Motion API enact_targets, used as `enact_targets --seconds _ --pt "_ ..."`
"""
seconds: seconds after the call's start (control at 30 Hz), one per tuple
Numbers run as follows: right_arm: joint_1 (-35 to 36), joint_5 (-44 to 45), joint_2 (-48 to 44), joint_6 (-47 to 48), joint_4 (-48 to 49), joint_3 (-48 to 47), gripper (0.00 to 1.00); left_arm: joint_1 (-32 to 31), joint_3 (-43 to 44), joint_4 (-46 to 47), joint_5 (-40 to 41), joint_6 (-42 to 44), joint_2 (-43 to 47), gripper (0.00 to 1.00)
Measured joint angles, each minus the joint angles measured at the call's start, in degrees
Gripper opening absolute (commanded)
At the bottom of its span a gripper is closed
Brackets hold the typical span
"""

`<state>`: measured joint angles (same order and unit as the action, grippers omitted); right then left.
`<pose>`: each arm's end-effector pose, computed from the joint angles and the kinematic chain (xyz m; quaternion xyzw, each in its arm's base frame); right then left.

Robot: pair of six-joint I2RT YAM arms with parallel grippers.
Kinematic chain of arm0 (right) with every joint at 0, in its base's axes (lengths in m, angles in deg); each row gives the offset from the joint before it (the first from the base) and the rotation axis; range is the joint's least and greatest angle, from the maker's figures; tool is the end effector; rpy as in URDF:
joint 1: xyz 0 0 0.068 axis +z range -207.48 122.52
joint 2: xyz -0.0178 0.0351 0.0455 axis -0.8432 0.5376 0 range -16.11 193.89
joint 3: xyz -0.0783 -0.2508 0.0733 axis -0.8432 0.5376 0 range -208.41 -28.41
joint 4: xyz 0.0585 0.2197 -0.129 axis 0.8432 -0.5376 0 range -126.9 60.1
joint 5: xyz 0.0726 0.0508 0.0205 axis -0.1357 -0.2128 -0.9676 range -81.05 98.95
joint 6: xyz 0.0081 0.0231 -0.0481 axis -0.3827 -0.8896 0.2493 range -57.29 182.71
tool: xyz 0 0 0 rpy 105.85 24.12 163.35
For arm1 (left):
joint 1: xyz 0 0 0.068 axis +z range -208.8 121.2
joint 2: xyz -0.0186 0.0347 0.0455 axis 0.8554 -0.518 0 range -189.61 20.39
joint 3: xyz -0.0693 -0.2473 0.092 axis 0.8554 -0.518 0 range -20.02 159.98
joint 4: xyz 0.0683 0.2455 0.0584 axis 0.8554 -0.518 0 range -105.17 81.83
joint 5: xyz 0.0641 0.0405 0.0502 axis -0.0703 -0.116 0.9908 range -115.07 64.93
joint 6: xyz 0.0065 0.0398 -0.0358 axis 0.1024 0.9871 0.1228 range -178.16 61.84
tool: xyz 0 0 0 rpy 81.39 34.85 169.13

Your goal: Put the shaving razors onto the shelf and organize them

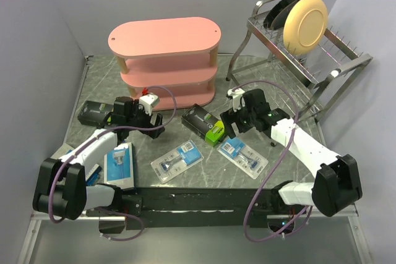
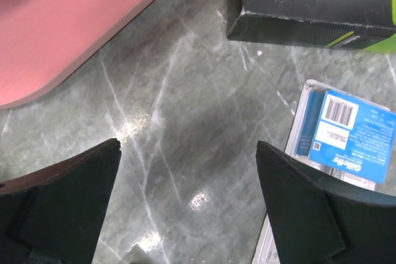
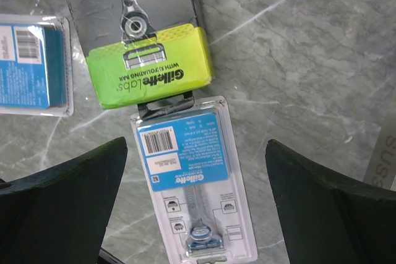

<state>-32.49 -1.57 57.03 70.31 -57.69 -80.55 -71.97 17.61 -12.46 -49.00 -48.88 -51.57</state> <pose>0.2379 0.1181 0.2522 -0.2925 0.8856 0.1378 0.3334 0.2476 -0.0728 0.2094 0.2598 0.8472 -0.2011 0.4175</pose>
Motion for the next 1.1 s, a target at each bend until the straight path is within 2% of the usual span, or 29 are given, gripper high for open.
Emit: enact_targets --seconds 0.2,0.4,0.53,0.87,1.03,1.1 --pt "0.0 -0.68 0.72 4.52 -0.22 -0.26 1.0 -0.02 0.0 1.07 -1.16 -2.64 -0.42 0.97" --pt "0.0 -4.11 6.73 5.75 -0.33 -4.17 1.0 -1.22 -0.02 3.67 -2.27 -7.82 -1.2 0.97" --pt "0.0 -6.49 9.62 4.81 -0.09 -6.23 1.0 -4.28 0.28 7.39 -2.93 -16.81 -4.5 0.96" --pt "0.0 -5.9 15.45 1.64 1.14 -7.13 1.0 -12.28 -0.76 18.64 -0.07 -44.02 -13.31 0.97" --pt "-0.9 -7.85 17.27 -3.17 1.2 -7.1 0.94 -12.33 -1.57 22.53 2.08 -52.54 -17.07 0.97" --pt "-2.56 -8.9 17.22 -6.03 1.18 -7.1 0.86 -12.31 -2.01 23.43 2.84 -54.82 -17.97 0.97"
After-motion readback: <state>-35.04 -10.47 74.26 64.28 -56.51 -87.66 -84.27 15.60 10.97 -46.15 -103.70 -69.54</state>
